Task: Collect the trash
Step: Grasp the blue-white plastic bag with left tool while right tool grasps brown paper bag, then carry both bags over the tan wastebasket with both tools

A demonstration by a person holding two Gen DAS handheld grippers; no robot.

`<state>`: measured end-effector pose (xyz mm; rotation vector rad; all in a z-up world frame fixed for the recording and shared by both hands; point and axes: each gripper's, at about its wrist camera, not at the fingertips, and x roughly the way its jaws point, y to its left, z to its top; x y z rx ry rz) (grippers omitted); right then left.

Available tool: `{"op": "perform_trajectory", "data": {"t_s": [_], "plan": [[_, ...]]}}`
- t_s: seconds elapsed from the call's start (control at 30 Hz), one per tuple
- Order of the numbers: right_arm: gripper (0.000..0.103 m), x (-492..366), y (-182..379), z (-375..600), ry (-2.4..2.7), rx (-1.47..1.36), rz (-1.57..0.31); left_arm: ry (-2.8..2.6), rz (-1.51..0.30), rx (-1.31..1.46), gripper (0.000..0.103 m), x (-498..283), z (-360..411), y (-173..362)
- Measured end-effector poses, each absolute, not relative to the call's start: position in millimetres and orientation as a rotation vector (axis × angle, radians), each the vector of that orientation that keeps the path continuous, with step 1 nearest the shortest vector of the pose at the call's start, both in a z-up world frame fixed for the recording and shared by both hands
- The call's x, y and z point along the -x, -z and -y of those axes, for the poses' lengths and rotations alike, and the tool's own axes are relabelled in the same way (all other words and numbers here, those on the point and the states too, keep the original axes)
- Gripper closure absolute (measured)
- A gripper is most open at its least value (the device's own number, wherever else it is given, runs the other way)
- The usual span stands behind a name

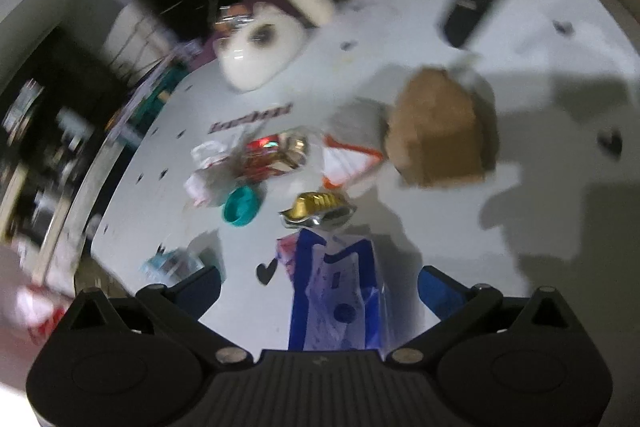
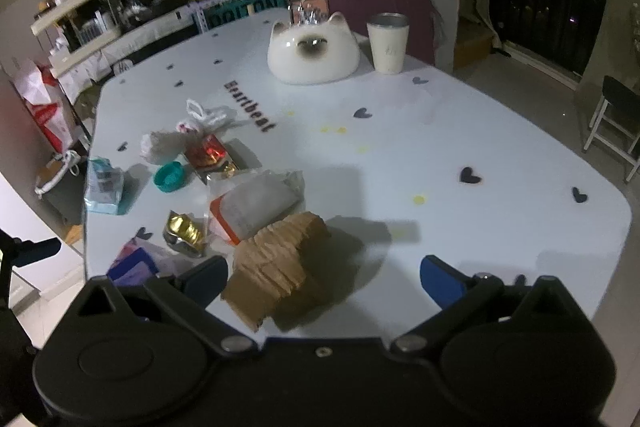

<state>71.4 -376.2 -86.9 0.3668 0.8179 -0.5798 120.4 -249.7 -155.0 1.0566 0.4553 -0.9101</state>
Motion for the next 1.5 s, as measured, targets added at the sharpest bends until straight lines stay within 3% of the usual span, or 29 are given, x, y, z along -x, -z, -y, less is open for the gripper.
{"op": "perform_trajectory", "data": {"t_s": [0.33, 0.43, 0.5, 0.7, 0.83, 0.9, 1.5], "plan": [[0.0, -129, 131, 380, 0.557, -0.438, -0.938, 0.994, -0.505, -1.183, 0.02, -143, 254, 196], [0.0, -142, 142, 374, 0.53, -0.421, -0.976, 1.021, -0.568, -1.144, 0.032, -153, 254, 195], [0.0, -150, 149, 372, 0.529, -0.401, -1.001, 1.031, -0.64, -1.085, 0.047, -163, 254, 194], [0.0, -160, 163, 374, 0.542, -0.401, -1.037, 1.019, -0.771, -0.917, 0.066, -186, 246, 183], [0.024, -157, 167, 379, 0.531, -0.462, -1.044, 0.998, -0.841, -0.797, 0.074, -197, 240, 173], [0.026, -154, 167, 377, 0.525, -0.472, -1.045, 0.984, -0.875, -0.741, 0.079, -201, 238, 170], [0.031, -72, 120, 347, 0.479, -0.426, -0.959, 0.821, -0.938, -0.373, 0.085, -167, 200, 116]]}}
